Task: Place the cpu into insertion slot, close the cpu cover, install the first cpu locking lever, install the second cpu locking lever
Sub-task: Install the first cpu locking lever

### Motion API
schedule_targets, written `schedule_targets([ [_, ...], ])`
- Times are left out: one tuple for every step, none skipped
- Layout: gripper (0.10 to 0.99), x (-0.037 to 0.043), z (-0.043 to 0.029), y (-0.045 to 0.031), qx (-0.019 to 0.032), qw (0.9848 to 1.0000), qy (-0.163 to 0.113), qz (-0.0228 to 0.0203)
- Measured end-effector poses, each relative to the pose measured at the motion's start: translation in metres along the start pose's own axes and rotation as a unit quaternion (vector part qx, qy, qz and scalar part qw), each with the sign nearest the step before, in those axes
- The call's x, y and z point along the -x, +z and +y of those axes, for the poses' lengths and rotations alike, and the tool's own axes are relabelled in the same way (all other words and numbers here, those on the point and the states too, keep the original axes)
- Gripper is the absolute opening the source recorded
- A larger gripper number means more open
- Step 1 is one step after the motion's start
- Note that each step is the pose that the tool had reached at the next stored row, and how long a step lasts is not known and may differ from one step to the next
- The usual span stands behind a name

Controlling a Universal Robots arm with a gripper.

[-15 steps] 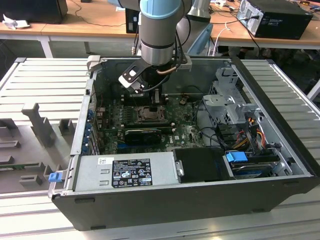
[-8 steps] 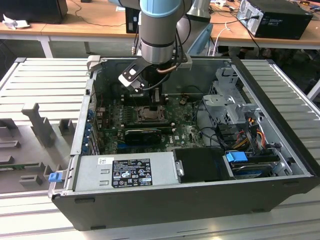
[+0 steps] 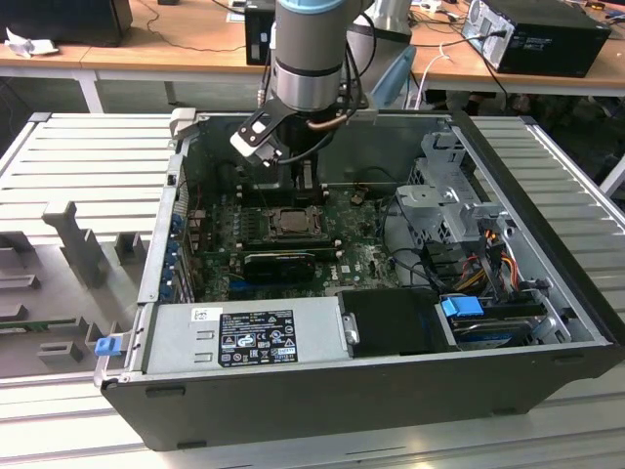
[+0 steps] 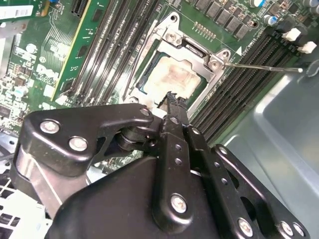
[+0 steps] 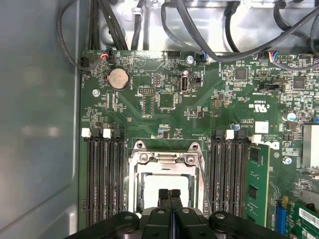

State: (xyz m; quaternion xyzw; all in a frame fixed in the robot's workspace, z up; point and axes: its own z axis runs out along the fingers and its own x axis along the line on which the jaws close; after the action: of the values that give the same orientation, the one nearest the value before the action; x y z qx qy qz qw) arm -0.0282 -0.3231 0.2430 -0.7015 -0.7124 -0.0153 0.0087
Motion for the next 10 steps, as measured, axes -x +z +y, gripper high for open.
schedule_targets([
  [0.106,-0.0001,0.0000,-0.0021,0.0000,1.0000,0.000,0.0000],
  [0.106,-0.0002,0.0000,-0.0040,0.0000,1.0000,0.000,0.0000],
  [0.106,-0.0002,0.0001,-0.0064,0.0000,1.0000,0.000,0.0000],
  [0.106,-0.0003,0.0001,-0.0082,0.0000,1.0000,0.000,0.0000],
  [0.106,-0.0003,0.0001,-0.0099,0.0000,1.0000,0.000,0.0000],
  [0.106,-0.0004,0.0001,-0.0125,0.0000,1.0000,0.000,0.0000],
  [0.106,-0.0005,0.0001,-0.0142,0.0000,1.0000,0.000,0.0000],
  [0.106,-0.0005,0.0002,-0.0158,0.0000,1.0000,0.000,0.0000],
  [0.106,-0.0006,0.0002,-0.0177,0.0000,1.0000,0.000,-0.0001],
  [0.106,-0.0006,0.0002,-0.0186,0.0000,1.0000,0.000,-0.0001],
])
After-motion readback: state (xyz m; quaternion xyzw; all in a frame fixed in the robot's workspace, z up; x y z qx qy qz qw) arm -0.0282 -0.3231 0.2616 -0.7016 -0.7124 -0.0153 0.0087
